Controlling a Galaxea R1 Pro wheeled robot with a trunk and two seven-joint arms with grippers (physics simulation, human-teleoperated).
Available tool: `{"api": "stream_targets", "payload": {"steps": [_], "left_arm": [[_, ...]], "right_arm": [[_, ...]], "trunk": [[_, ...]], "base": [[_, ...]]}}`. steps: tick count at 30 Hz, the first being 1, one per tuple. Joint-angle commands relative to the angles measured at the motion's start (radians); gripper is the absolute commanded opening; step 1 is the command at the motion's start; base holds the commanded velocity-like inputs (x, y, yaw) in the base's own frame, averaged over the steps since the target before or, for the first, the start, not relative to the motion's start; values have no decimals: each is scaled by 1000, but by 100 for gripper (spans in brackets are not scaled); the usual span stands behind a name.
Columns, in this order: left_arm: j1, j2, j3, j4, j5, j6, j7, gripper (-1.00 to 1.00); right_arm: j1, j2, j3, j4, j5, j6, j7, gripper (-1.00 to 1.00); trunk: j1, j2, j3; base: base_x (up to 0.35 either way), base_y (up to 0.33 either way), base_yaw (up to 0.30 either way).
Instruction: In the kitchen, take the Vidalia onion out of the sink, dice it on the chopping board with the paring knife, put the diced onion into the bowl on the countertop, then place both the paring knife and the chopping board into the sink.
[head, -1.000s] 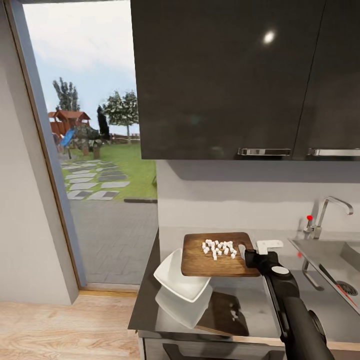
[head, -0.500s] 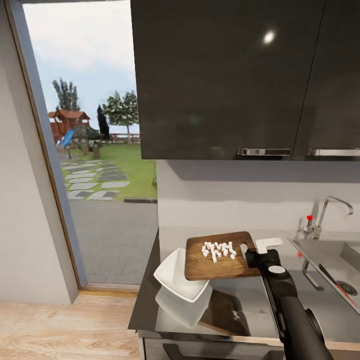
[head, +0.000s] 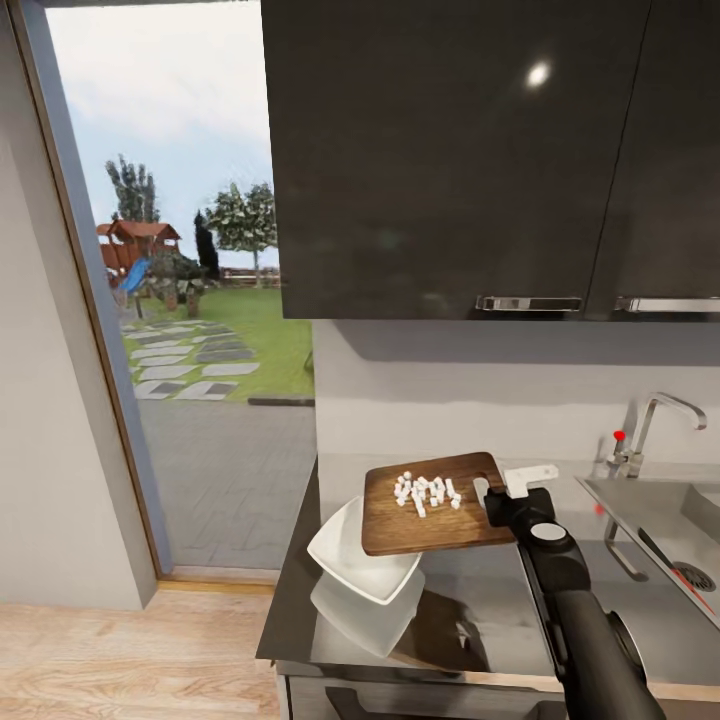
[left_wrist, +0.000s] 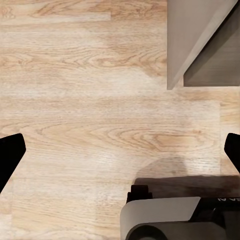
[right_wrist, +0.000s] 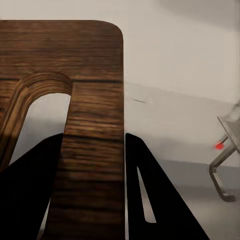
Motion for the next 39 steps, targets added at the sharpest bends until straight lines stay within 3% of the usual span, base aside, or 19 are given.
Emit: {"api": "stream_targets", "payload": {"steps": [1, 10, 17, 23, 39], "left_arm": [[-2, -1, -8, 4, 7, -6, 0, 100], [-2, -1, -8, 4, 7, -6, 0, 100], [-2, -1, -8, 4, 7, -6, 0, 100], [-2, -1, -8, 4, 7, -6, 0, 100], [-2, -1, -8, 4, 7, -6, 0, 100]], "right_arm": [[-1, 1, -1, -2, 9, 4, 7, -100], [-1, 1, 31, -4, 10, 6, -2, -100], [-1, 2, 36, -4, 16, 6, -29, -100], [-4, 2, 93, -4, 16, 7, -85, -100], [-8, 3, 98, -33, 18, 45, -93, -100]], "trunk": [[0, -2, -2], [0, -2, -2], [0, -2, -2], [0, -2, -2], [0, -2, -2]], "base": [[0, 0, 0], [0, 0, 0], [0, 0, 0], [0, 0, 0], [0, 0, 0]]}}
